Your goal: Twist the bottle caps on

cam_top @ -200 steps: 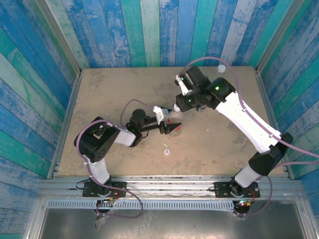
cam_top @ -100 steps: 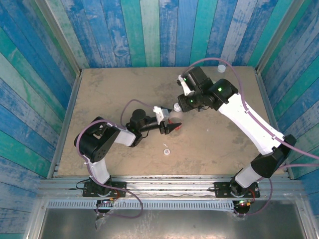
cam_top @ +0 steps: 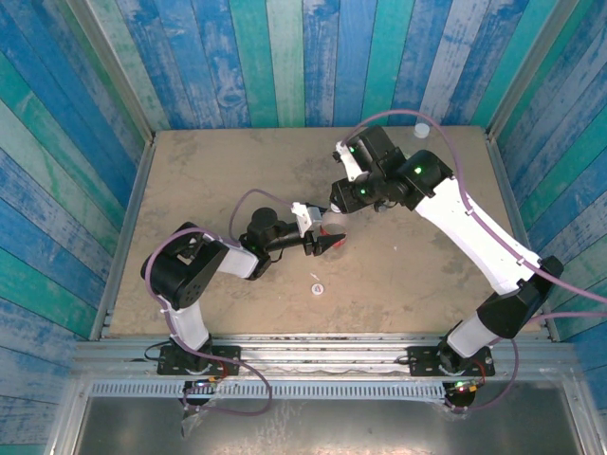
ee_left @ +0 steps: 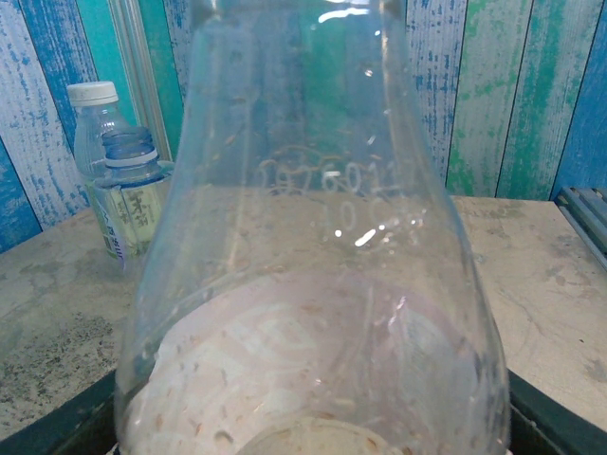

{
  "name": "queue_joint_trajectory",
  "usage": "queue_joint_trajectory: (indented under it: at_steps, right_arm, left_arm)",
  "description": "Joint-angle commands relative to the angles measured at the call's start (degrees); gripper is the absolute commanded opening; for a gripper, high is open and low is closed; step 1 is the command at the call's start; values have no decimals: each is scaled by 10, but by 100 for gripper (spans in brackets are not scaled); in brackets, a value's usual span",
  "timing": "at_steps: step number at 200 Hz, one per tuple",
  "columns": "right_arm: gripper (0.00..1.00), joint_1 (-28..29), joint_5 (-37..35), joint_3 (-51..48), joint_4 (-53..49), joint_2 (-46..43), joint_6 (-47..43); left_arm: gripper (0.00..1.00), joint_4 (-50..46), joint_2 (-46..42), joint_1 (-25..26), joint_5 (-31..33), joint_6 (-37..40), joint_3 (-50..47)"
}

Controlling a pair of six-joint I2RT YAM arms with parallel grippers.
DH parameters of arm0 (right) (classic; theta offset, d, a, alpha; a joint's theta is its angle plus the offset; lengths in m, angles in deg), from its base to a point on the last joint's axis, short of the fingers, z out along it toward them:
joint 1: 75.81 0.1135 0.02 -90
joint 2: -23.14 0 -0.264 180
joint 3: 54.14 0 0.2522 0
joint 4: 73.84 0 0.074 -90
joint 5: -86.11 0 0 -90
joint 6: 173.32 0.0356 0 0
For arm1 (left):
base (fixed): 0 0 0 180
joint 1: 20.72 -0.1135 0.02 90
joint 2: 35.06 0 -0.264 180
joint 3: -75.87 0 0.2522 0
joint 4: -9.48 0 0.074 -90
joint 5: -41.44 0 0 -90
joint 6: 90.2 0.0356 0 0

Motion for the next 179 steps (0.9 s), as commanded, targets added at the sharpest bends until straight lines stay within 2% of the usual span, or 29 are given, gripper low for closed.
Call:
queue_joint_trajectory:
  at_steps: [1,25,93,179]
  right_arm:
    - [52,2,6,10,-1,3,-16]
    - [48,5,4,15,-8,9,-24]
    - [49,16,5,22,-17,20,-42]
    - [42,17,5,24,-25,27,-48]
  left_arm:
    - [72,-67,7,0,10,11,-4]
    - [72,-69,7,0,10,11,-3]
    - [72,-69,7,0,9,11,-2]
    - [72,-71,7,0,9,11,-2]
